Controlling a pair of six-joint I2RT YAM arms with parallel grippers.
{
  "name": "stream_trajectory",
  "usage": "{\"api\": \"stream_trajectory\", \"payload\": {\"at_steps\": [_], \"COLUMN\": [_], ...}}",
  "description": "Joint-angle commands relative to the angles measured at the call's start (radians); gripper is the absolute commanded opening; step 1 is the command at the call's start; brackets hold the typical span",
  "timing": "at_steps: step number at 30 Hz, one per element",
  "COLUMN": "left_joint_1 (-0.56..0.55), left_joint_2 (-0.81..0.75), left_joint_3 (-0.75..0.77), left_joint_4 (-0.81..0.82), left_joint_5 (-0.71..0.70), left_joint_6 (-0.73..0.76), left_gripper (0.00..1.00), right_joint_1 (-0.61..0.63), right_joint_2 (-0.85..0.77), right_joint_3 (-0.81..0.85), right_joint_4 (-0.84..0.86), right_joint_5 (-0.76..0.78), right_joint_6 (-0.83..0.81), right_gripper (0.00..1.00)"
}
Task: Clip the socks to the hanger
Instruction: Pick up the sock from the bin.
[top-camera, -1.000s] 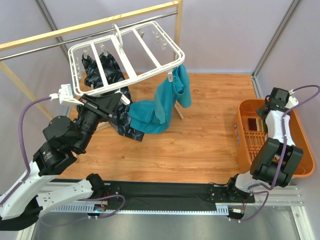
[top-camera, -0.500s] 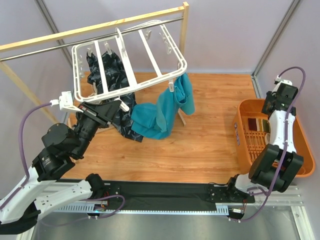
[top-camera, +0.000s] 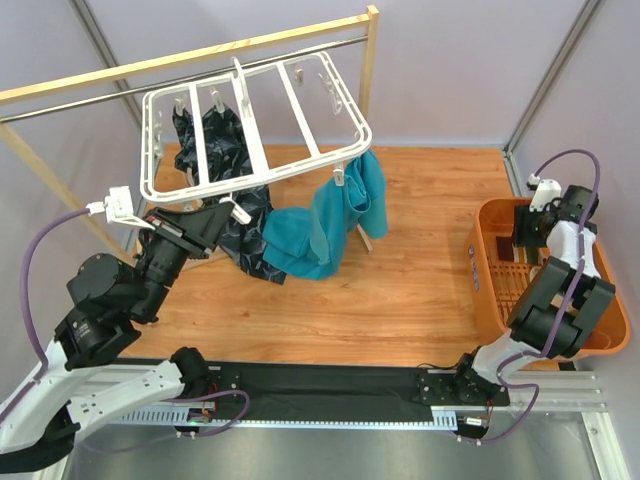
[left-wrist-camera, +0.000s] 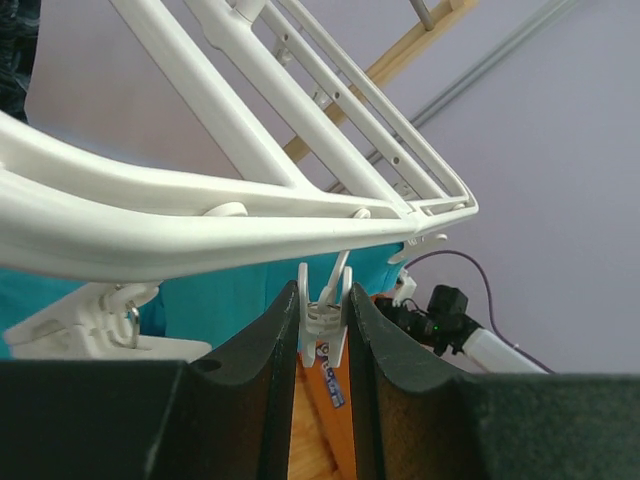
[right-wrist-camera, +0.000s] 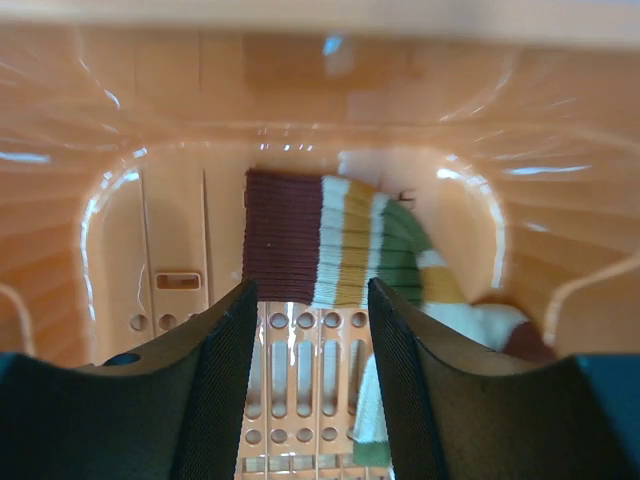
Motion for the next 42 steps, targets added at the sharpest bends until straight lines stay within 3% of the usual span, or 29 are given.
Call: {"api": "stream_trajectory", "payload": {"at_steps": [1,6,20,25,33,42], "left_joint_1": [-0.004,-0.004,-0.004,-0.004,-0.004,-0.004], "left_joint_2": [0.007,0.032,0.087,0.087,0.081,0.047], "left_joint_3": [0.033,0.036,0.047,0.050,0.047,0.024], "left_joint_4": [-0.029,-0.008,-0.008,-0.009,-0.009,-0.011], "left_joint_5": [0.058,0.096,0.108,0.096,0.099,0.090], "left_joint_6": [0.025,0.013,-0.007,0.000,0.005,-0.007], "left_gripper": [0.00,0.00,0.00,0.00,0.00,0.00], "right_joint_1": [-0.006,-0.035,0.003,0.011,0.014,0.016], "right_joint_2": [0.048,0.077,0.286,0.325,0.311,0.057], "right_joint_3": [-0.019,-0.055,0.063,0.063,0.054,-0.035], "right_joint_4": [0.046,0.120,0.114,0.098,0.094,0.104], "right_joint_5": [0.001,-0.015,0.046,0.089,0.106,0.217], "right_joint_6": [-0.049,-0.016,0.005,0.002,0.020,0.174], "right_gripper": [0.50,0.55,0.52,0.40,0.00,0.00]}}
